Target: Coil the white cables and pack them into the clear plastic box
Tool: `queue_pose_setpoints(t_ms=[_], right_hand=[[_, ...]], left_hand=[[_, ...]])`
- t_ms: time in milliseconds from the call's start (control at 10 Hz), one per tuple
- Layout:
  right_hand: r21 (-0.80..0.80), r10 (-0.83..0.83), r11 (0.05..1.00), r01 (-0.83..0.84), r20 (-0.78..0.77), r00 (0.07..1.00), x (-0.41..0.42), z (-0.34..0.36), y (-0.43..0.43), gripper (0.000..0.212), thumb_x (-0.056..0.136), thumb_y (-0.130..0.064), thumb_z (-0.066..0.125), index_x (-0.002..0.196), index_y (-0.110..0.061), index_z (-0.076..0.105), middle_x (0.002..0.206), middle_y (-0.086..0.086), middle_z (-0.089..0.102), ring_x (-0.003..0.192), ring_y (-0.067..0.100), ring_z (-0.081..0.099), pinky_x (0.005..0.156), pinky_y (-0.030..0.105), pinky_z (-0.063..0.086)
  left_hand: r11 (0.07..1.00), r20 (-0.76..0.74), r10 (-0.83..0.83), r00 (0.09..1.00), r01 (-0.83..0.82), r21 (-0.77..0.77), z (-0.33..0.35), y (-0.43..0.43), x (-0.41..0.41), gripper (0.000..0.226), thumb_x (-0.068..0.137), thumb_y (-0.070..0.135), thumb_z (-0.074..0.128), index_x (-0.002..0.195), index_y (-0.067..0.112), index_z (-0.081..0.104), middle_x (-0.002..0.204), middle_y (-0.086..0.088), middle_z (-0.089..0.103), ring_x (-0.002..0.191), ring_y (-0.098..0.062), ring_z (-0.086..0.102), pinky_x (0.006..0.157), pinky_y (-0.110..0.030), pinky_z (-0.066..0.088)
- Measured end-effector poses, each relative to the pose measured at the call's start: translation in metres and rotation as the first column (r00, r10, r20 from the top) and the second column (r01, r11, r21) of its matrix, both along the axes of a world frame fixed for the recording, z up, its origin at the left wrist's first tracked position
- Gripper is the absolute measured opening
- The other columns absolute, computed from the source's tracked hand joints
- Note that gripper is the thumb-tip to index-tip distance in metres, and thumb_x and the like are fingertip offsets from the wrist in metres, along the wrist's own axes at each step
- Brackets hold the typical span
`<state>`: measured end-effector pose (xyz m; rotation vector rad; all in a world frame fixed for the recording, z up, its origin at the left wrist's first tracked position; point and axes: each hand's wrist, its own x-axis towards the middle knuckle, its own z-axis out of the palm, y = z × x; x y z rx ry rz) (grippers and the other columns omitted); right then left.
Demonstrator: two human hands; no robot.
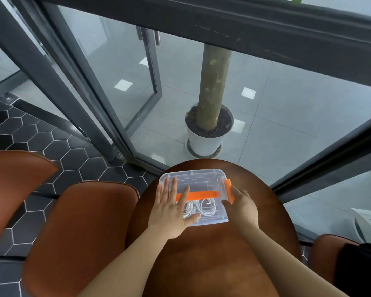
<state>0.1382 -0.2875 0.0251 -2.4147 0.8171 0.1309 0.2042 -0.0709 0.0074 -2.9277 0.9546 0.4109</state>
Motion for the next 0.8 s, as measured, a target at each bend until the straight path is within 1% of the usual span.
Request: queue_pose_setpoints(t_ms=[100, 200, 300, 400, 500, 600, 700, 800], right_hand=[[-0.074, 0.045, 0.996, -0.046, -0.01, 0.999, -0.001, 0.002, 0.002, 0.044, 0.094, -0.027, 0.067, 0.136, -0.021, 0.056, 0.107, 0.0, 0.064, 0.087, 0.016, 0.059, 0.078, 0.03, 0.056], [-0.135, 0.067, 0.989, -0.067, -0.008, 0.998, 0.001, 0.004, 0.008, 0.047, 0.095, -0.025, 0.062, 0.141, -0.021, 0.053, 0.11, 0.003, 0.065, 0.099, 0.022, 0.062, 0.087, 0.034, 0.057], [-0.211, 0.144, 0.966, -0.147, -0.032, 0.989, 0.0, 0.002, 0.018, 0.051, 0.097, -0.032, 0.059, 0.144, -0.014, 0.048, 0.131, 0.008, 0.06, 0.118, 0.027, 0.057, 0.096, 0.036, 0.052], [-0.214, 0.193, 0.954, -0.211, -0.103, 0.976, -0.002, 0.002, 0.015, 0.059, 0.099, -0.042, 0.055, 0.148, -0.012, 0.041, 0.145, 0.009, 0.052, 0.131, 0.029, 0.05, 0.104, 0.039, 0.05], [-0.19, 0.217, 0.952, -0.239, -0.131, 0.967, -0.002, 0.007, 0.009, 0.06, 0.098, -0.045, 0.055, 0.149, -0.016, 0.04, 0.146, 0.01, 0.051, 0.13, 0.029, 0.052, 0.103, 0.04, 0.052], [-0.178, 0.249, 0.944, -0.277, -0.163, 0.955, 0.0, 0.017, 0.008, 0.059, 0.097, -0.042, 0.059, 0.148, -0.019, 0.04, 0.14, 0.01, 0.056, 0.125, 0.029, 0.057, 0.101, 0.04, 0.052], [-0.179, 0.277, 0.933, -0.311, -0.193, 0.941, 0.003, 0.029, 0.005, 0.054, 0.094, -0.045, 0.06, 0.138, -0.017, 0.048, 0.125, 0.008, 0.062, 0.115, 0.027, 0.059, 0.097, 0.038, 0.051], [-0.206, 0.31, 0.919, -0.336, -0.149, 0.939, 0.004, 0.042, 0.003, 0.051, 0.094, -0.04, 0.06, 0.139, -0.019, 0.046, 0.126, 0.006, 0.061, 0.117, 0.026, 0.055, 0.096, 0.038, 0.05]], left_hand=[[1.0, 0.017, -0.007, 1.0, 0.007, 0.002, 0.0, 0.0, -0.001, 0.093, 0.083, 0.088, 0.004, 0.145, 0.032, -0.036, 0.158, -0.016, -0.036, 0.148, -0.041, -0.029, 0.122, -0.059, -0.01], [1.0, 0.023, -0.002, 1.0, 0.002, 0.014, -0.002, -0.001, -0.003, 0.094, 0.083, 0.088, 0.003, 0.145, 0.03, -0.038, 0.16, -0.019, -0.033, 0.148, -0.042, -0.028, 0.122, -0.06, -0.008], [0.999, 0.017, 0.017, 1.0, -0.018, 0.031, -0.004, -0.003, -0.006, 0.094, 0.083, 0.086, 0.002, 0.146, 0.029, -0.037, 0.16, -0.02, -0.032, 0.148, -0.044, -0.027, 0.121, -0.061, -0.006], [0.998, 0.004, 0.024, 1.0, -0.024, 0.05, -0.002, -0.004, -0.006, 0.095, 0.084, 0.087, 0.004, 0.148, 0.028, -0.034, 0.161, -0.02, -0.031, 0.148, -0.044, -0.027, 0.121, -0.061, -0.005], [0.998, -0.01, 0.033, 0.999, -0.032, 0.062, 0.0, -0.004, -0.008, 0.097, 0.084, 0.086, 0.007, 0.153, 0.028, -0.028, 0.161, -0.02, -0.031, 0.148, -0.044, -0.027, 0.122, -0.061, -0.004], [0.996, -0.023, 0.045, 0.999, -0.043, 0.084, 0.007, -0.004, -0.01, 0.099, 0.084, 0.087, 0.01, 0.158, 0.027, -0.017, 0.164, -0.02, -0.025, 0.15, -0.043, -0.023, 0.122, -0.061, -0.001], [0.993, -0.06, 0.104, 0.993, -0.1, 0.066, 0.017, -0.005, -0.01, 0.098, 0.085, 0.086, 0.014, 0.159, 0.027, -0.012, 0.167, -0.018, -0.018, 0.153, -0.041, -0.017, 0.123, -0.062, 0.001], [0.983, -0.045, 0.177, 0.983, -0.175, 0.047, 0.031, -0.004, -0.015, 0.094, 0.087, 0.083, 0.014, 0.16, 0.027, -0.006, 0.169, -0.016, -0.012, 0.155, -0.039, -0.011, 0.123, -0.062, 0.003]])
